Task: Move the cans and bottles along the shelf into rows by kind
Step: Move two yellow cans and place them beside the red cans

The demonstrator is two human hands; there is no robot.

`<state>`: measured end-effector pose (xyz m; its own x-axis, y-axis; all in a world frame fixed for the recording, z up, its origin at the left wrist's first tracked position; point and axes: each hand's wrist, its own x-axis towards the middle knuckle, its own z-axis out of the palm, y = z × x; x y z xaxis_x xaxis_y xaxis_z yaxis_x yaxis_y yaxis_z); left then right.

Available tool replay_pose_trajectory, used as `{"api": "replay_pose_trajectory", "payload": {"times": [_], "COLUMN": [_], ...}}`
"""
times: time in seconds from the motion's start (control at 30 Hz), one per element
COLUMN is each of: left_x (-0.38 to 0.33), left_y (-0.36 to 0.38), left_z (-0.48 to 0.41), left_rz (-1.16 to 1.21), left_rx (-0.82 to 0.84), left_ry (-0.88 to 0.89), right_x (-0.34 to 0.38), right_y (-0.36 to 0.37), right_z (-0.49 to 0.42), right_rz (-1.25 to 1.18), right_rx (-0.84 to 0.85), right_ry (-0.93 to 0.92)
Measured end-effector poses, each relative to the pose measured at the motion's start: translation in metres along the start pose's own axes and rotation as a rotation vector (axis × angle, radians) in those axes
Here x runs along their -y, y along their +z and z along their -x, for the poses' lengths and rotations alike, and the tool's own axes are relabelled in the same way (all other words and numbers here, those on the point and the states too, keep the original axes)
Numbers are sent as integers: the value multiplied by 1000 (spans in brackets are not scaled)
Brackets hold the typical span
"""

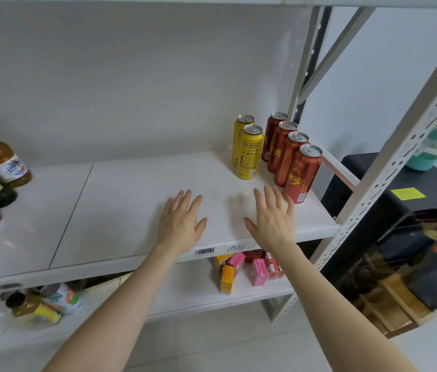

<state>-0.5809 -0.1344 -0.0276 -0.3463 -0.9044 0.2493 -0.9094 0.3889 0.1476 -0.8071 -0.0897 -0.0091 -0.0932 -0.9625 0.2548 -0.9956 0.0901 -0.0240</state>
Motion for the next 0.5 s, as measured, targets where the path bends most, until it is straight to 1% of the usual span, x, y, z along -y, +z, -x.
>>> {"api": "replay_pose_trajectory", "payload": {"times": [0.2,0.37,0.5], "left_x": [-5,-3,12], "left_y": [-18,-35,-45], "left_z": [66,115,151], "left_rz": [-82,-115,-138], "left_rx": [2,-11,-1], "left_ry": [-51,-65,-81], "right_x": [17,41,68], "right_y": [-13,-23,-28], "right_z": [54,96,122], "right_rz": [-14,-20,-45], "right_rx": [49,30,38], "right_ry": [-37,-53,-69]}}
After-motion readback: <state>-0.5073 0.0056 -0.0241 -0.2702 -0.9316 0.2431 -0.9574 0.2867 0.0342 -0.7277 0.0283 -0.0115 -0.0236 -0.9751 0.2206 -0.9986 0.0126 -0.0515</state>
